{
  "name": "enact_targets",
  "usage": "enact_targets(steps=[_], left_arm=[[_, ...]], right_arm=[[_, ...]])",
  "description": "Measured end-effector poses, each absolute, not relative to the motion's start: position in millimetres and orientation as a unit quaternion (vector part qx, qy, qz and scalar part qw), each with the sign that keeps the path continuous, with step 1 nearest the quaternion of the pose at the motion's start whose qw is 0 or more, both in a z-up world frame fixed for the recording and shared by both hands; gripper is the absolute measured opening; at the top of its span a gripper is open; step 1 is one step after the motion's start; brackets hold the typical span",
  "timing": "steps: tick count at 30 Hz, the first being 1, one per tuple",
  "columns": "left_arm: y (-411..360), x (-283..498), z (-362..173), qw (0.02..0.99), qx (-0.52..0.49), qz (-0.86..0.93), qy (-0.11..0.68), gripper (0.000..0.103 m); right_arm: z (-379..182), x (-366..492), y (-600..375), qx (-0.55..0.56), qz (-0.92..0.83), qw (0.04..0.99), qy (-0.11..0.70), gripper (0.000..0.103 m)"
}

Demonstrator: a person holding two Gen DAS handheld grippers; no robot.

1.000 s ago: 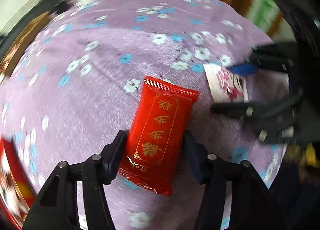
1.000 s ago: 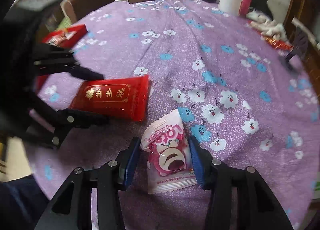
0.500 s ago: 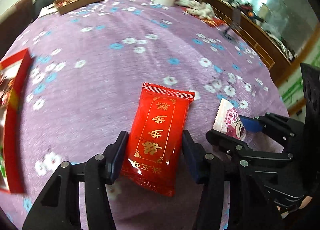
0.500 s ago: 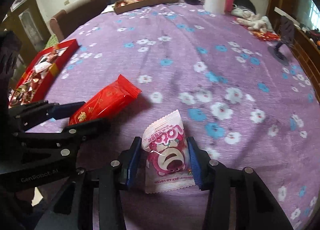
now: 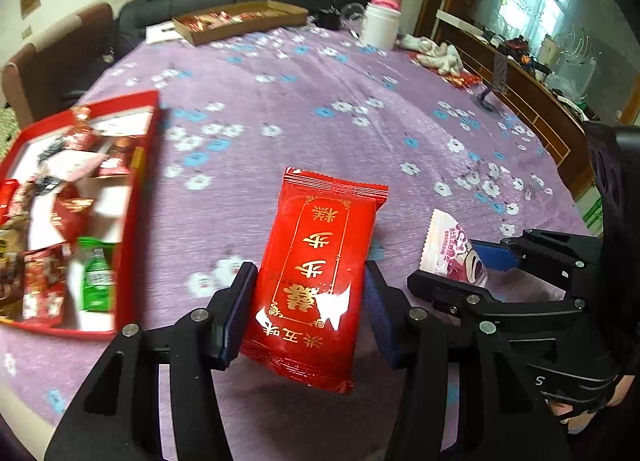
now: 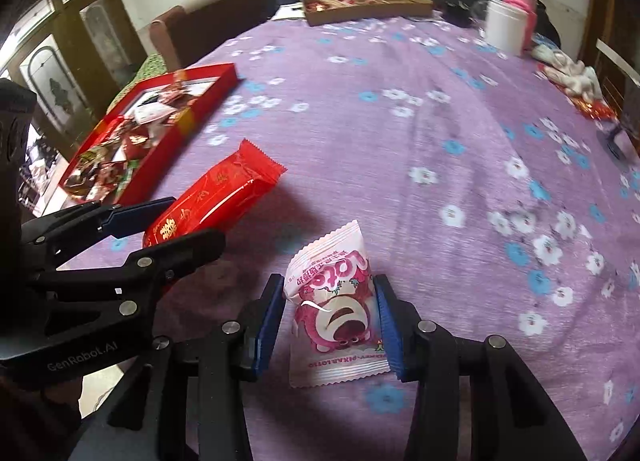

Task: Organize snacks
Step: 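Carry red pack with left gripper while right carries pink bag toward tray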

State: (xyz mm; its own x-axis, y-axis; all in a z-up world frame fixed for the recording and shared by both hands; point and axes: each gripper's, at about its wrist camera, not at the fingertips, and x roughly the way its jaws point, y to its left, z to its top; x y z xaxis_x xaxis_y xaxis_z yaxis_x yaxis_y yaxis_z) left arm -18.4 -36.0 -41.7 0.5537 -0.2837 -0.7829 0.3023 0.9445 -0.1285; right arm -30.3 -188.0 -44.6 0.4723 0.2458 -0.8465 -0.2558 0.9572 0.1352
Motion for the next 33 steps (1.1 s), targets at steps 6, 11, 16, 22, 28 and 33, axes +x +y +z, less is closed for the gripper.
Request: enact_targets(steps=[6, 11, 16, 22, 28, 33], left_arm=[[-12.0, -23.8, -35.3, 0.893, 0.000, -0.142, 0.427, 0.051], [5.6, -25.9, -27.8, 0.904, -0.003, -0.122, 0.409, 0.051], [22.6, -27.3, -25.1, 0.908, -0.011, -0.108, 0.404, 0.051], [45.3, -27.6, -21.8, 0.912, -0.026, -0.092, 0.398, 0.051], [63.7, -28.5, -20.1, 0.915, -0.033, -0.073, 0.396, 0.051], [78.7, -29.1, -16.9, 0.918, -0.042, -0.056, 0.390, 0.051]], right_arm=[[-39.0, -28.4, -164.6, -0.008, 0.164, 0.859, 0.486, 0.046], [-30.7, -23.6, -144.8, -0.019, 0.174, 0.860, 0.479, 0.045], [-26.4, -20.8, -126.7, -0.023, 0.183, 0.860, 0.475, 0.045], [-21.5, -15.4, -103.7, -0.030, 0.193, 0.860, 0.472, 0.045], [-19.2, -10.4, -85.0, -0.032, 0.207, 0.857, 0.471, 0.045], [-15.2, -5.2, -69.2, -0.040, 0.216, 0.858, 0.465, 0.045]])
